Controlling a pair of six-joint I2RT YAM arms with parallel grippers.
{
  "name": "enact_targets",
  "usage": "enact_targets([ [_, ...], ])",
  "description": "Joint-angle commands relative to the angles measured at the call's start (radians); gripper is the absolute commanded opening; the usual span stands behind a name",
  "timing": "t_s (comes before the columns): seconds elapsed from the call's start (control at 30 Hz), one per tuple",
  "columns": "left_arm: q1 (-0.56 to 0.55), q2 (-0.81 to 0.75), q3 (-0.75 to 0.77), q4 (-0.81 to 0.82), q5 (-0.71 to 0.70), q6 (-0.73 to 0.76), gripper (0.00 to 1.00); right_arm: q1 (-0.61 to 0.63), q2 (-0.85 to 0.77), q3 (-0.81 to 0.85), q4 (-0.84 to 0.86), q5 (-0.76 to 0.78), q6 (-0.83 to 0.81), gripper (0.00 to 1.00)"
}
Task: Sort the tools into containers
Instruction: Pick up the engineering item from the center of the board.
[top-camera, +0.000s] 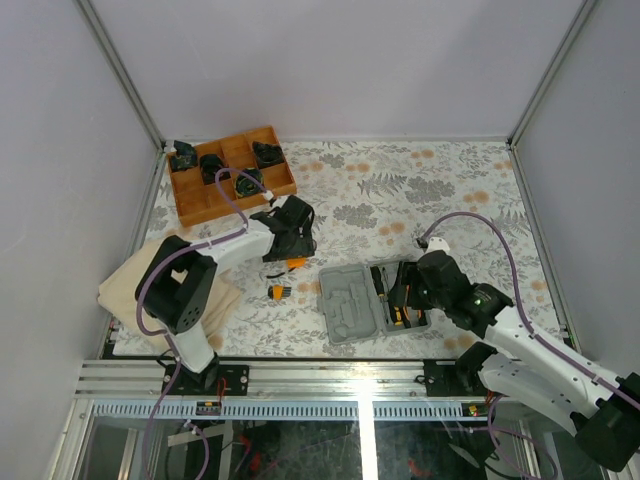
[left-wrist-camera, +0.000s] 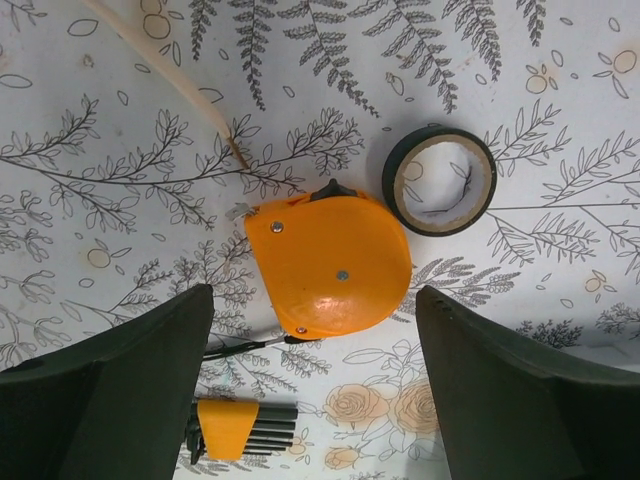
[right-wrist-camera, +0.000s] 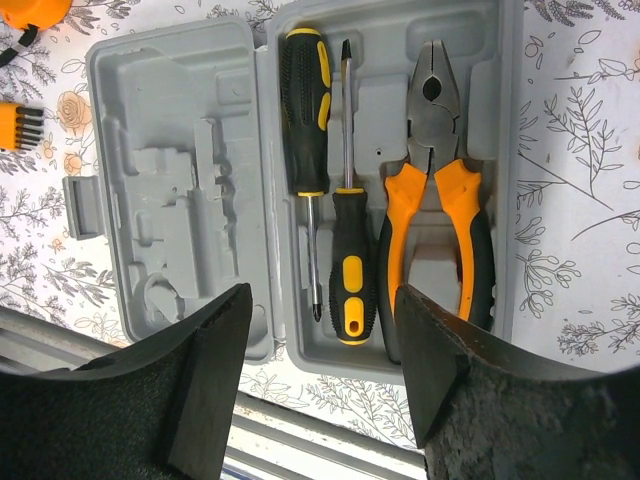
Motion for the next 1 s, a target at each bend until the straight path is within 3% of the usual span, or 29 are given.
enact_targets([
  [0.0,0.008,0.025,0.006,0.077,-0.008,-0.02,0.81,-0.005,-0.016,-0.003,0.027,-0.006,0.014,0.66],
  [0.3,0.009,0.11,0.038,0.068,-0.018,-0.03,0.81,-0.005,-0.009,-0.01,0.032,-0.003,0.011,0.66],
  [0.47,0.008,0.127,0.031,0.082,-0.015,-0.028,0.75,-0.005,0.007,0.002,0.031,-0.017,0.004,0.66],
  [0.77,0.007,0.056,0.003,0.082,0.013,0.007,0.45,-0.005,0.001,0.019,0.013,-0.007,0.006,0.66],
  [0.97,0.006,-0.083,-0.055,0.102,0.06,0.028,0.27,-0.005,0.009,0.054,-0.02,-0.012,0.005,0.66],
])
